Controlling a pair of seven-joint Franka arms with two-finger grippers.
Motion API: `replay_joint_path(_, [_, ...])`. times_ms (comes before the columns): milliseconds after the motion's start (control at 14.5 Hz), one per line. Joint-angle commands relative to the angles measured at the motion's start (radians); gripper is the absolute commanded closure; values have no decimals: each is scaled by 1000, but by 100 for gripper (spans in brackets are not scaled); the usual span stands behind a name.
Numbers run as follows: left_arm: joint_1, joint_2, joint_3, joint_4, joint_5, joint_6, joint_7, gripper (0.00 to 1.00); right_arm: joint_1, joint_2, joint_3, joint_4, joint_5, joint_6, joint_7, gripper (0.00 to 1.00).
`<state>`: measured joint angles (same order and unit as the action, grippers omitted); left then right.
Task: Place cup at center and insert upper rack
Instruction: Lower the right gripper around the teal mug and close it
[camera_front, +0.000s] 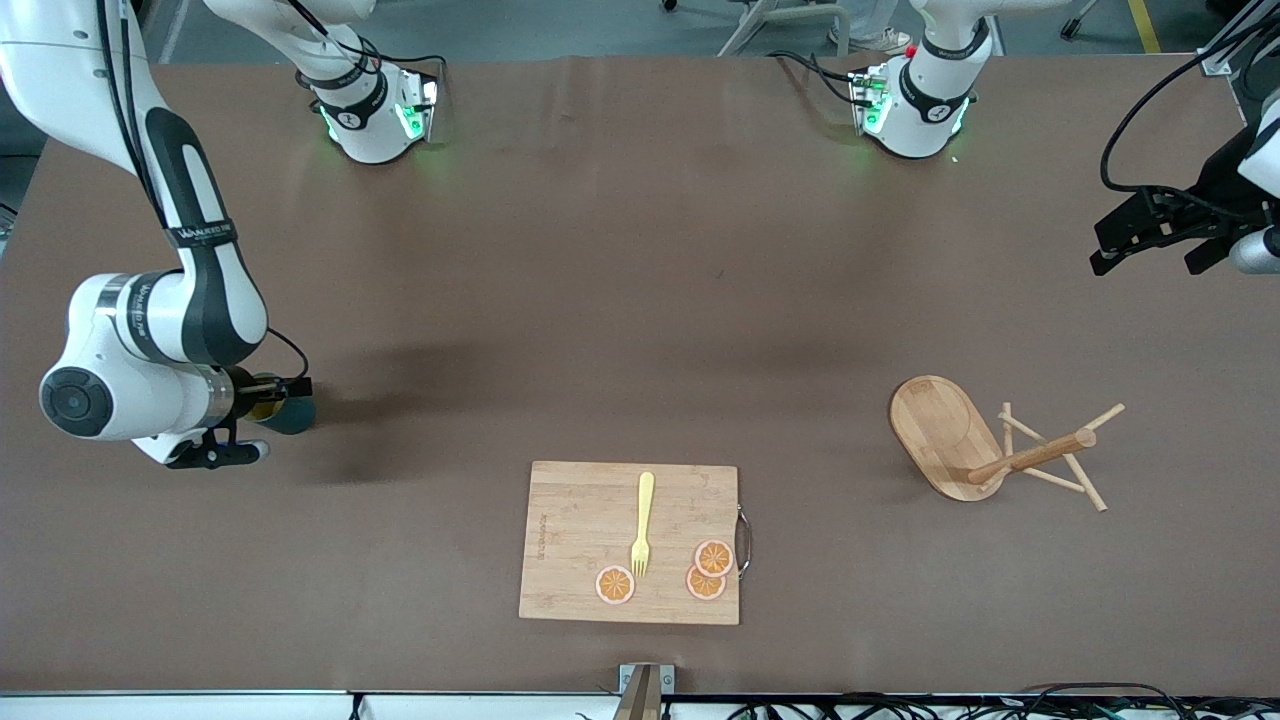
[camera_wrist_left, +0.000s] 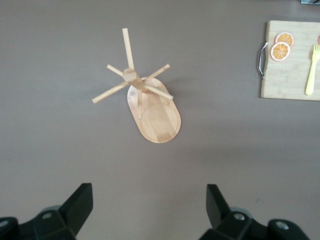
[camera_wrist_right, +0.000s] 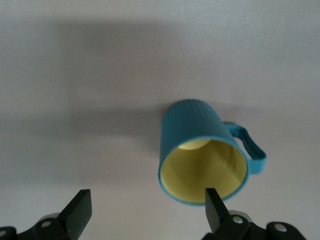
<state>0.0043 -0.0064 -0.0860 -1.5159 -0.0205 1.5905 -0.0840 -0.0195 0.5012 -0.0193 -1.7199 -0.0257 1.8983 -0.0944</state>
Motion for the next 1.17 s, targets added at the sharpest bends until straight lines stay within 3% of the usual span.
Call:
replay_joint_path(0, [5,-9,-3,3,-4,-7,-3,0,-11,13,4,2,9,16,-21,3])
replay_joint_path(207, [5,-9,-4,3,-4,-9,-3,0,-14,33,2,2,7,31,-21,7])
replay_joint_path(689, [5,-9,-4,3,-3,-7,-5,0,-17,60,2,0,9,33,-21,39])
replay_joint_path(826, [5,-9,-4,3,-3,-7,-6,0,-14,60,2,0,7,27,-21,56])
replay_joint_path(1102, [5,-7,-3,2,-4,-9,-7,0,3,60,2,3,7,-1,-25,97])
